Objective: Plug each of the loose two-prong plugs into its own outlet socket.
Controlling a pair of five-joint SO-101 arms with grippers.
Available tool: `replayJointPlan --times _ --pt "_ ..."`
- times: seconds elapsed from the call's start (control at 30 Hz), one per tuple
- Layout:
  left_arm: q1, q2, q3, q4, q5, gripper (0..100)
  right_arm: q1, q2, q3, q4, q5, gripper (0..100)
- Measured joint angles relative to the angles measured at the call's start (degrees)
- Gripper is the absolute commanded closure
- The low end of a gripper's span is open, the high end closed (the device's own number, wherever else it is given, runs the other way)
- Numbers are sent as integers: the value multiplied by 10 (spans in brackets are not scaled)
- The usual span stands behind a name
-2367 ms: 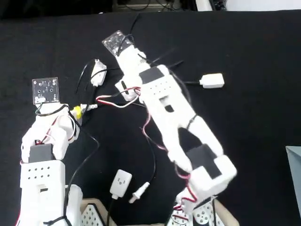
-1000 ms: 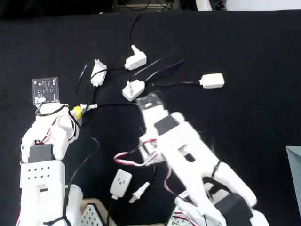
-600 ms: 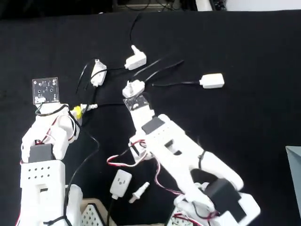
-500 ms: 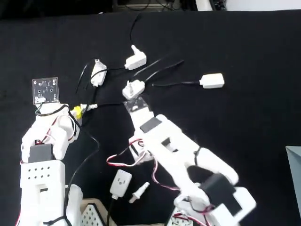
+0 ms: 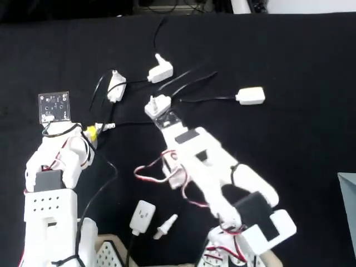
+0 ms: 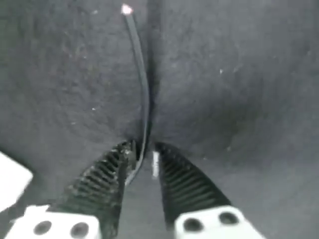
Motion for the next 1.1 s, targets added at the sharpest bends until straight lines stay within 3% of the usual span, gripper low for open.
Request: replayJointPlan --times 0.27,0.57,0.7,0.87,1.1 --pt "-1 0 0 -4 0 805 143 13 -127 35 251 987" --pt "-1 0 22 -36 0 808 188 16 -279 47 442 987" --pt "-1 0 25 -46 0 808 185 27 -280 1 468 968" --pt "-1 0 25 -46 0 808 164 69 -282 -13 469 822" --pt "-1 0 25 -46 0 808 148 99 -290 10 443 821"
